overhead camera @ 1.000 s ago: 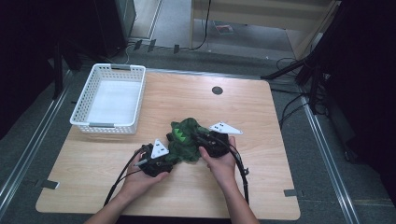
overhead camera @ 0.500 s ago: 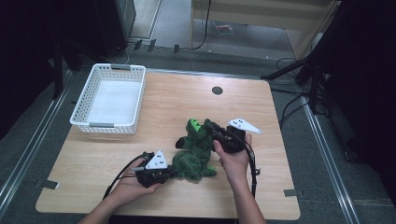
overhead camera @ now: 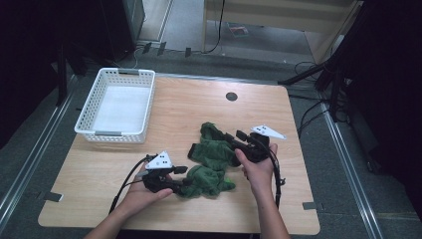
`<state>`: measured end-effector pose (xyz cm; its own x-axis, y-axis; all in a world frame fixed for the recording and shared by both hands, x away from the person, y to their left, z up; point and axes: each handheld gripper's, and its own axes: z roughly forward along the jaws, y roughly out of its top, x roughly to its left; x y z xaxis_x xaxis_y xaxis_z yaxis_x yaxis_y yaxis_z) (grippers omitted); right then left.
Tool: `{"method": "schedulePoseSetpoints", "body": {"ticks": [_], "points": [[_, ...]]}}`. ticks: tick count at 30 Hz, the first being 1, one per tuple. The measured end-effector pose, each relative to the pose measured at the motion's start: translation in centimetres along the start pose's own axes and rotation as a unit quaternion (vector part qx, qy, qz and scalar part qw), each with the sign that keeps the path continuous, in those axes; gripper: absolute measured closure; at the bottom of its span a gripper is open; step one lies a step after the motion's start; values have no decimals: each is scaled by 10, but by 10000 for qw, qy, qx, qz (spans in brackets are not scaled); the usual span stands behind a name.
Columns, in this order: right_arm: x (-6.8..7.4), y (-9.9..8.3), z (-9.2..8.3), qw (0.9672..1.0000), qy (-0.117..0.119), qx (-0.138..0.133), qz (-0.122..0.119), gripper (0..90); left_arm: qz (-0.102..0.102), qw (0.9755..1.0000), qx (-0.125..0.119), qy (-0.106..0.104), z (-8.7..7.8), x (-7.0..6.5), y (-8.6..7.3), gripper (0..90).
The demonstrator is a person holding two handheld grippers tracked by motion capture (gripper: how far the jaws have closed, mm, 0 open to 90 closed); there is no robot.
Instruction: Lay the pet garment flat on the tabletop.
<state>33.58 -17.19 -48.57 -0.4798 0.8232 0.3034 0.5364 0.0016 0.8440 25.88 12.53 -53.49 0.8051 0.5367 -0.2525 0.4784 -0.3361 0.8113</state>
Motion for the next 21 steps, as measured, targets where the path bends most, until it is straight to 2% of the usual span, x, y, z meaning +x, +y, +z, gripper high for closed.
{"method": "schedulePoseSetpoints", "body": {"ticks": [2,3,4,5,8,11,13,15,16,17,18,19,21], "points": [[3,-6,12,9994,-164,262,-134,462,184,9997,186,-2,6,-6,-2,561],[3,-8,15,9991,-217,345,-149,468,448,9980,453,41,11,-13,-5,625],[3,-8,15,9991,-217,345,-149,468,448,9980,453,41,11,-13,-5,690],[2,-11,18,9986,-277,441,-124,487,524,9972,535,31,13,-15,-6,690],[-8,-19,25,9965,-457,695,35,579,488,9967,641,-70,14,-16,-6,841],[-18,-24,26,9945,-619,829,163,676,573,9952,772,-174,11,-14,-8,900],[-26,-26,24,9938,-719,810,261,698,601,9949,791,-183,10,-14,-10,900],[-35,-26,20,9933,-753,766,420,680,611,9952,722,-244,8,-14,-9,777],[-37,-25,18,9943,-681,693,442,660,559,9961,633,-269,6,-13,-8,673],[-37,-25,18,9943,-681,693,442,660,459,9971,509,-327,4,-11,-6,673],[-38,-23,16,9949,-616,619,498,641,322,9982,375,-347,2,-8,-4,596],[-39,-21,13,9957,-540,540,533,626,155,9994,182,-259,-2,-3,0,558],[-38,-16,10,9969,-421,399,537,577,-103,9999,-52,-11,-6,6,7,481]]}}
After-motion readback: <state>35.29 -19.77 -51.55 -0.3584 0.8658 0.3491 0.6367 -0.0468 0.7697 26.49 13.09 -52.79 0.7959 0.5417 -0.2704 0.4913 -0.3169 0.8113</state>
